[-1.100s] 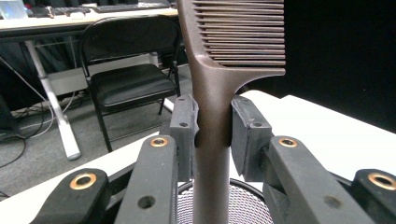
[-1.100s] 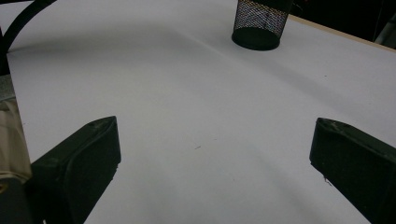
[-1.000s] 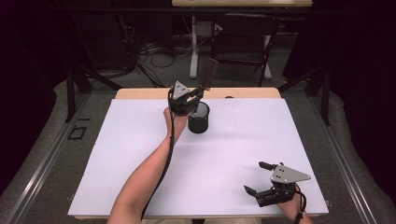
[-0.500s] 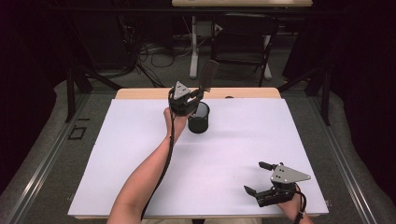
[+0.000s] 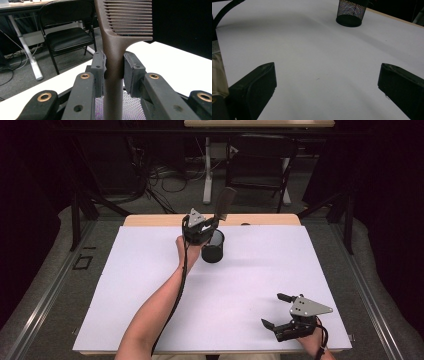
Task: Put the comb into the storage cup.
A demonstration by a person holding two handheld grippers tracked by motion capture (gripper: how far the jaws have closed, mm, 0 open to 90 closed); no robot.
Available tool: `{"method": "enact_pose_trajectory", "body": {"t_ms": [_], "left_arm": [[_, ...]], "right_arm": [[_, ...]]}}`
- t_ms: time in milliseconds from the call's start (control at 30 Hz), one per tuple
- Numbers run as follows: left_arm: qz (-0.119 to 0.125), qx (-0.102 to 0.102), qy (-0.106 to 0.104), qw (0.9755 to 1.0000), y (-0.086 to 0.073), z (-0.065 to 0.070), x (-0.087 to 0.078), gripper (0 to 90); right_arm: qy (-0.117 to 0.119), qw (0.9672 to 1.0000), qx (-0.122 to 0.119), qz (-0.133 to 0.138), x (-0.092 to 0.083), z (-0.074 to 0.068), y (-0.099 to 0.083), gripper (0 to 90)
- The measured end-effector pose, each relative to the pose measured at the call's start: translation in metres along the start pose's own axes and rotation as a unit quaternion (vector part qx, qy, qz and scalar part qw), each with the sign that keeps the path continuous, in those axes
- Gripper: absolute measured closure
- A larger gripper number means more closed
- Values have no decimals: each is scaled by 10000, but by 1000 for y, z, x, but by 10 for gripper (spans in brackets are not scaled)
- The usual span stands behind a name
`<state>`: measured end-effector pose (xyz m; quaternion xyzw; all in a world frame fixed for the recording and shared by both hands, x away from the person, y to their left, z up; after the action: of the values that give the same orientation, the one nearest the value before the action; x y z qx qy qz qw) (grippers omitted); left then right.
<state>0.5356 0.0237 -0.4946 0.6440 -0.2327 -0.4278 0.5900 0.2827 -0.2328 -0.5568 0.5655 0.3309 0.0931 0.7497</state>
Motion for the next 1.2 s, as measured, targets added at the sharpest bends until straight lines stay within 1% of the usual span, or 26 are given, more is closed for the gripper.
{"method": "enact_pose_trajectory", "body": {"t_ms": [33, 233, 367, 600, 700, 867, 900, 1200], "left_arm": [[-46, 7, -4, 10000, -1, 0, 0, 724], [-88, -28, -5, 10000, -5, -1, 1, 724], [-169, 17, -4, 9999, -7, 0, 2, 724], [-236, 4, -45, 9997, -10, 1, 4, 724], [-310, 30, -45, 9995, -12, 2, 4, 724], [-322, 6, -66, 9995, -15, 2, 4, 724], [-330, -33, -86, 9994, -18, 3, 4, 723], [-367, 7, -67, 9993, -19, 2, 3, 723]], "right_arm": [[5, 10000, -2, -1, 0, 0, 0, 15], [14, 10000, -1, -15, 0, 0, 0, 15], [9, 10000, -7, -6, 0, 0, 0, 16], [10, 10000, -17, 1, 0, 0, 0, 16], [8, 10000, -16, 1, 0, 0, 0, 16], [12, 10000, -3, -7, 0, -1, 0, 16], [17, 10000, 0, -10, 0, -1, 0, 16], [15, 10000, 7, -18, 0, -1, 0, 16]]}}
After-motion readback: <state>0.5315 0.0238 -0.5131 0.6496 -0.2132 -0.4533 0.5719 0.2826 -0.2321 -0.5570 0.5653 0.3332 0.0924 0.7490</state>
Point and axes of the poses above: each handheld gripper's, and its own axes: x roughly forward along the jaws, y roughly out of its top, z roughly to its right, the point moved 5 cm from there along x, roughly forward along the jaws, and after that the axes turned 14 degrees about -y, right-handed, at the moved point
